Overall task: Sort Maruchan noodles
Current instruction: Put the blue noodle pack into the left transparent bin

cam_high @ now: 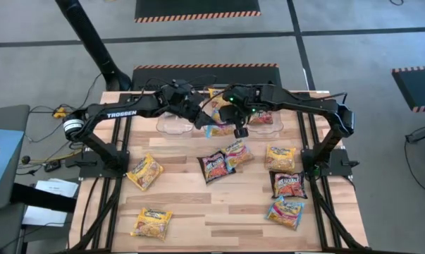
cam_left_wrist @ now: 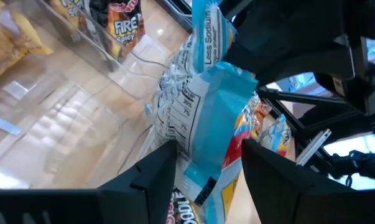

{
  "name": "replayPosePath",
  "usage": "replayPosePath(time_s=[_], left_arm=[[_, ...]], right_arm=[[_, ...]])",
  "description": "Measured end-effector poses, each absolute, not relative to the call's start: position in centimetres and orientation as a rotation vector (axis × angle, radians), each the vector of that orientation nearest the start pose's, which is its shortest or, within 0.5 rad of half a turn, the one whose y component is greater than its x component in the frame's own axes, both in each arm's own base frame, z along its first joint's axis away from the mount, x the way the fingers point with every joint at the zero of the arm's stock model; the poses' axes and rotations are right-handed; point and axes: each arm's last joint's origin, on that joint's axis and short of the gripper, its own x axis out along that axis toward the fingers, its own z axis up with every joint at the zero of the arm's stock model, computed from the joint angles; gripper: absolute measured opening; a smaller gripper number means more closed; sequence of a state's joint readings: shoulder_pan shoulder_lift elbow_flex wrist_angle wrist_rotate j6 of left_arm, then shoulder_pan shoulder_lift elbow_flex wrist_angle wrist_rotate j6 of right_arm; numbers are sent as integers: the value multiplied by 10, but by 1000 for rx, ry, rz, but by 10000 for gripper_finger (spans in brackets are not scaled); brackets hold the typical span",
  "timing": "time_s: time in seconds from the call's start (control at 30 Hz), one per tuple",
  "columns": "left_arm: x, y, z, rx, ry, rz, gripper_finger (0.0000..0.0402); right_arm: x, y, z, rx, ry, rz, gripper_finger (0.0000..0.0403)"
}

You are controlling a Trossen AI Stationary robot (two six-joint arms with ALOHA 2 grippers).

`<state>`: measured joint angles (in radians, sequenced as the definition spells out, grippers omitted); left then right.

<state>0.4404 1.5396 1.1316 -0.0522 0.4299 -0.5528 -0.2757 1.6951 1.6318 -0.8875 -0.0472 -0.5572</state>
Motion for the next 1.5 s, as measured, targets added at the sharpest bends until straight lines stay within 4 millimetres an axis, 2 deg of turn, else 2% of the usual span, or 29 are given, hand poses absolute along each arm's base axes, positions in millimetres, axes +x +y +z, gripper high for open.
replayPosePath(time_s=[0.23,0.37,0.73,1.07,1.2,1.5], left_arm=[[317,136,283,-729,410,124,174],[317,136,283,-731,412,122,174],[317,133,284,-755,432,7,174],[317,135,283,-762,416,100,170],[317,135,284,-757,405,109,139],[319,137,288,-733,365,114,13]], right_arm=[[339,-88,327,-329,1043,99,8],[341,-82,328,-342,1032,109,8],[347,-91,327,-339,987,66,8],[350,-86,328,-345,967,62,8],[350,-87,328,-343,969,46,8],[349,-87,328,-331,979,27,8]])
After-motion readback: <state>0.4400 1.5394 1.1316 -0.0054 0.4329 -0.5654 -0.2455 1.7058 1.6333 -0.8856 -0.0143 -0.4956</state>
